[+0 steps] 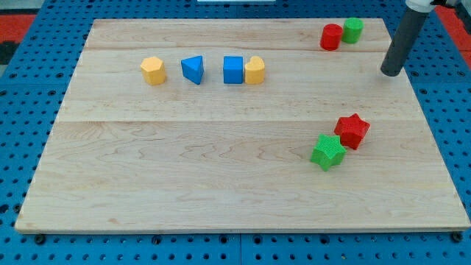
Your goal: Move your arm to the right of the yellow heart
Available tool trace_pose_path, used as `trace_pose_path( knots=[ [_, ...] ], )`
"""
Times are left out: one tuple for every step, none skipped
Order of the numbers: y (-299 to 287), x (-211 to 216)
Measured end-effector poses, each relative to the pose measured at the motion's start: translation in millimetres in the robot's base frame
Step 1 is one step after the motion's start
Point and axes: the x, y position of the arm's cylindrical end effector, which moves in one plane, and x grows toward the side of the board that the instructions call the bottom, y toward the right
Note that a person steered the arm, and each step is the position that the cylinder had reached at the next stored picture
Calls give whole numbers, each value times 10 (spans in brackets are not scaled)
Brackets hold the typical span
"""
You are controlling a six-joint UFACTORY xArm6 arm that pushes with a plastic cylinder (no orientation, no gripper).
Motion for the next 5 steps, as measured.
trace_pose_path(
  knots=[
    [6, 47],
    [6, 121],
    [6, 194],
    [6, 220],
    [-5, 220]
  ],
)
